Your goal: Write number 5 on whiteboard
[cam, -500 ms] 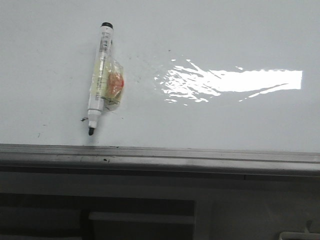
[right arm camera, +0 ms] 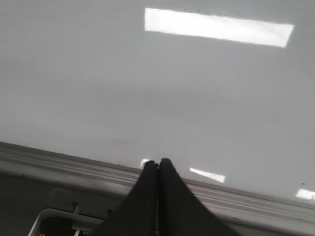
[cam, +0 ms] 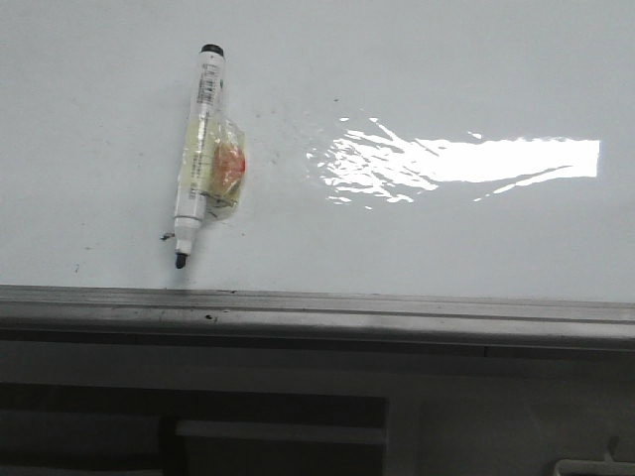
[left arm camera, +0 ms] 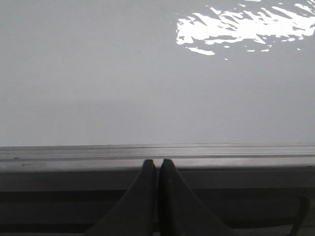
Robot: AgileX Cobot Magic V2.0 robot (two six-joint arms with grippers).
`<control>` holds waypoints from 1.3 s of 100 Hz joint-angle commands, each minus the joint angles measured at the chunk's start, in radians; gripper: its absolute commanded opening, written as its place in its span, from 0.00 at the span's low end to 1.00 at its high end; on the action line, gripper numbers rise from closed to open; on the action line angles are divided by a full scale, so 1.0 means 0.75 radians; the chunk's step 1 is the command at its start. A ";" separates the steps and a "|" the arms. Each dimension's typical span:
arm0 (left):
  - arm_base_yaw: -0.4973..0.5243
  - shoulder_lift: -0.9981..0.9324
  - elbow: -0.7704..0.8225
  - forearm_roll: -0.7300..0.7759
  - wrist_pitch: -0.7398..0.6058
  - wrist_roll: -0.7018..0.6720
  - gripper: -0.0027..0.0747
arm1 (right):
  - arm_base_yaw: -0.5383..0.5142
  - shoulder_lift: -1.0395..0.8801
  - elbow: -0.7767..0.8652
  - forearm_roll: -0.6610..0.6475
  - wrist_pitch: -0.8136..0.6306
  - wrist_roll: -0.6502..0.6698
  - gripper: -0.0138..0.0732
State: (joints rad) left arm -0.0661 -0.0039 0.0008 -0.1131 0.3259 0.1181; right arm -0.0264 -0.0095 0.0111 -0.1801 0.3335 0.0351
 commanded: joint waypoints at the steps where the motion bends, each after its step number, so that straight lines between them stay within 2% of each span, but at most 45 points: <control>1: 0.001 -0.036 0.030 -0.006 -0.090 -0.012 0.01 | -0.008 -0.024 0.030 -0.019 -0.014 -0.004 0.09; 36: 0.001 -0.036 0.030 -0.006 -0.090 -0.012 0.01 | -0.008 -0.024 0.030 -0.055 -0.040 -0.004 0.09; 63: 0.001 -0.036 0.030 -0.001 -0.165 -0.009 0.01 | -0.008 -0.024 0.030 -0.092 -0.586 -0.004 0.09; 68: 0.001 -0.036 0.030 -0.100 -0.218 -0.012 0.01 | -0.008 -0.024 0.030 -0.087 -0.665 -0.004 0.09; 72: -0.002 -0.036 0.030 -0.267 -0.276 -0.012 0.01 | -0.008 -0.024 0.030 -0.036 -0.729 0.015 0.09; 76: -0.002 -0.036 0.030 -0.453 -0.341 -0.012 0.01 | -0.008 -0.024 0.030 0.038 -0.780 0.113 0.09; 79: -0.002 -0.036 0.030 -0.511 -0.387 -0.012 0.01 | -0.008 -0.024 0.030 0.113 -0.809 0.178 0.09; 87: -0.002 -0.036 0.030 -0.798 -0.517 -0.012 0.01 | -0.008 -0.024 0.030 0.240 -0.786 0.307 0.09; 94: -0.002 -0.036 0.028 -1.016 -0.576 -0.012 0.01 | -0.008 -0.024 0.027 0.307 -0.700 0.324 0.09; 100: -0.002 -0.036 0.028 -1.118 -0.589 -0.012 0.01 | -0.008 -0.024 0.022 0.342 -0.609 0.329 0.09; 108: -0.002 -0.036 0.028 -1.203 -0.577 -0.012 0.01 | -0.008 -0.024 0.022 0.415 -0.583 0.370 0.09; 117: -0.002 -0.036 0.015 -1.221 -0.485 -0.009 0.01 | -0.008 -0.024 -0.021 0.541 -0.572 0.405 0.09; 130: -0.002 -0.008 -0.117 -1.044 -0.161 0.126 0.01 | -0.008 -0.010 -0.156 0.519 -0.445 0.405 0.09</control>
State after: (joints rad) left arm -0.0661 -0.0039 -0.0141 -0.9627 0.1023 0.1501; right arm -0.0264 -0.0103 -0.0207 0.2104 0.0280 0.3327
